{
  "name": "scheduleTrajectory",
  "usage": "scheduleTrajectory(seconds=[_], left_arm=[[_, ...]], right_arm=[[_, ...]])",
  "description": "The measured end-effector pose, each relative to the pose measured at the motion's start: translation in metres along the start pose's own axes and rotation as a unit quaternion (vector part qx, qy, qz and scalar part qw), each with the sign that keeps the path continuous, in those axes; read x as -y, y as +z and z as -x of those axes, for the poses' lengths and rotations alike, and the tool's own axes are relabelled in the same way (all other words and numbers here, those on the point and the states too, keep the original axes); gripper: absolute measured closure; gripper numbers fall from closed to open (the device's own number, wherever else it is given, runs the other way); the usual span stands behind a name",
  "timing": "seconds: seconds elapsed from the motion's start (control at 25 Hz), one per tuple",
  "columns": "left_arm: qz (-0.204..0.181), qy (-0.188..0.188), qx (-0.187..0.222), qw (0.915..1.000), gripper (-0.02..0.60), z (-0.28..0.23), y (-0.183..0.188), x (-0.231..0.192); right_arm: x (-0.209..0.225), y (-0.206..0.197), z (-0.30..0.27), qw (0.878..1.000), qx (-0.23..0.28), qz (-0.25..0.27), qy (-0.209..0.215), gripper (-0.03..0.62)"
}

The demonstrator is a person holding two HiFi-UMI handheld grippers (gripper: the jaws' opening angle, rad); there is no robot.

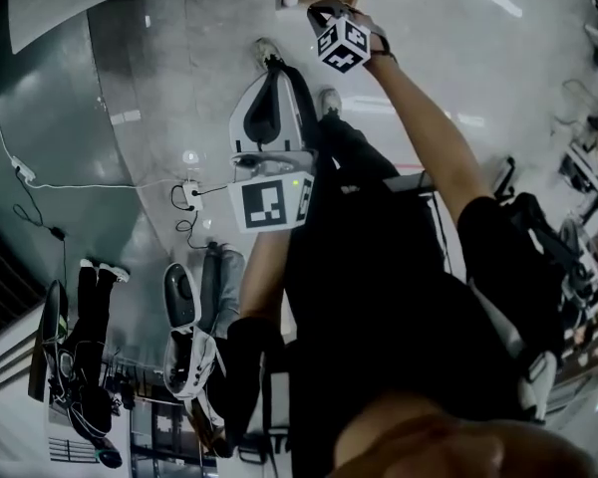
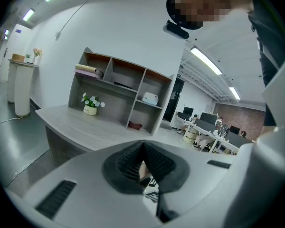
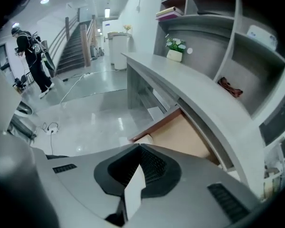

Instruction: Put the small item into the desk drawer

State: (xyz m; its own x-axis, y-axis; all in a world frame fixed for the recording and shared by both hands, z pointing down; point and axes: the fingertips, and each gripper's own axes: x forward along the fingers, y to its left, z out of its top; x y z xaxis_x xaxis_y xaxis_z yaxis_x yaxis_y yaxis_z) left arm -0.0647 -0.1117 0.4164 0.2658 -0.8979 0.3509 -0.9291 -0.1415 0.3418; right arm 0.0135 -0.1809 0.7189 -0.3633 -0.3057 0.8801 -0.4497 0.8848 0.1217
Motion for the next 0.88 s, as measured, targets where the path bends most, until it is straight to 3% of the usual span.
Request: scheduleTrajectory(seconds=[0.4,0.88], left_arm=[[-0.038,-0.005,0.013,0.9992,0.595,0.048,0.004,0.052],[-0.041,0.002,0.044,0.9981,0.595,0.126,0.002,0.128]], right_arm=[[-0.012,-0.002,0.091,0.996,0.04,-0.073,-0.006,0.595],[-0.04,-0.015,0.236,0.982,0.111,-0.153,-0.019,0.597]])
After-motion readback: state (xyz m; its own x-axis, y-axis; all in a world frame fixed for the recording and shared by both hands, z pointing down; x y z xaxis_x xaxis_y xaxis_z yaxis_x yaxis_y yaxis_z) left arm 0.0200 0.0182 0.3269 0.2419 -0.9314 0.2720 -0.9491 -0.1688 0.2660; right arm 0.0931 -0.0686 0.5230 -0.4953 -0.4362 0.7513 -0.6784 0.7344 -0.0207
